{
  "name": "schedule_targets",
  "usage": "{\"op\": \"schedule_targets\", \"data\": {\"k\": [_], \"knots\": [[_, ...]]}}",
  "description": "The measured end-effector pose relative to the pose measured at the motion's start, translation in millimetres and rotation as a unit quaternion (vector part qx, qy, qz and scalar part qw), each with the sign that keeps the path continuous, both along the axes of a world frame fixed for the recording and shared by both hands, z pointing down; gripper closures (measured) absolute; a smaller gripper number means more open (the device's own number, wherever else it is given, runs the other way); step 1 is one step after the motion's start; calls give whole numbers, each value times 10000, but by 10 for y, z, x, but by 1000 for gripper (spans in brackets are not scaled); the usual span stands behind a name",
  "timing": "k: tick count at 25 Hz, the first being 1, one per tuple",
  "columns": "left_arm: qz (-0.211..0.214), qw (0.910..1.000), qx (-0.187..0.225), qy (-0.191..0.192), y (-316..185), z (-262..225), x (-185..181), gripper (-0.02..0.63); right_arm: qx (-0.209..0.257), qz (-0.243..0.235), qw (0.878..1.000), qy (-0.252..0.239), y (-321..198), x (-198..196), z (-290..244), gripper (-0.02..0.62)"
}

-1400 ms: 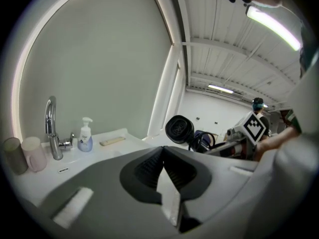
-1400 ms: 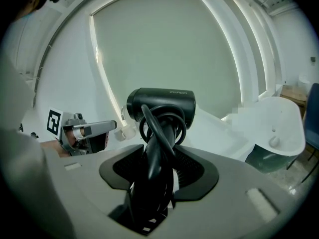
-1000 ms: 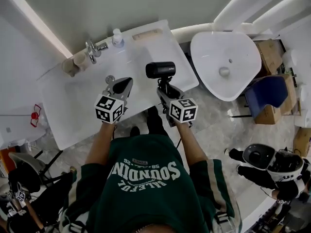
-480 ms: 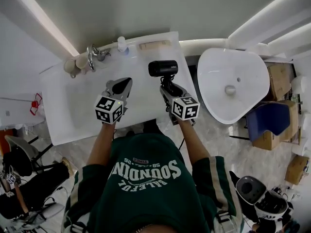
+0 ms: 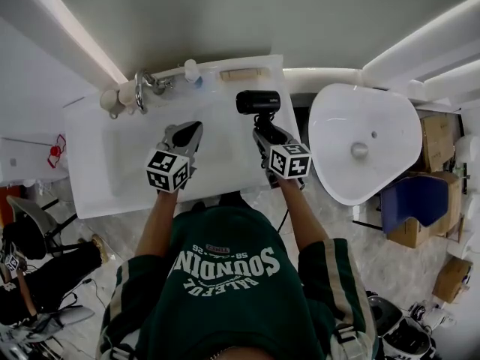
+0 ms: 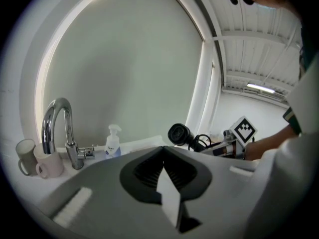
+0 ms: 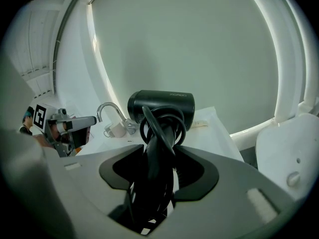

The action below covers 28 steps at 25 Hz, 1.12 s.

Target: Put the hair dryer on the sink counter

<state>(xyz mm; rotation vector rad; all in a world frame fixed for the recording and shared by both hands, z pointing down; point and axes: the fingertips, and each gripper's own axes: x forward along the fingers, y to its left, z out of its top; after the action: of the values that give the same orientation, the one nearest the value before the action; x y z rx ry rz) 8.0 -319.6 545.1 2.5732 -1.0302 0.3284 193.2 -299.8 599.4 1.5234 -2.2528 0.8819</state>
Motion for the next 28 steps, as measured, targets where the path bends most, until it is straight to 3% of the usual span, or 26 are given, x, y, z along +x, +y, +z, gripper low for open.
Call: {"op": "schedule_targets", "data": {"k": [21,28], "knots": [[-831,9963,-197,-83,-170,125,-84,555,-1147,-99,9883,999,-582,446,1000,407],[-858,9959,-261,-140,-184,176,-156,555,-1375,-121,9816,1319,-667,518,1210,407]]}}
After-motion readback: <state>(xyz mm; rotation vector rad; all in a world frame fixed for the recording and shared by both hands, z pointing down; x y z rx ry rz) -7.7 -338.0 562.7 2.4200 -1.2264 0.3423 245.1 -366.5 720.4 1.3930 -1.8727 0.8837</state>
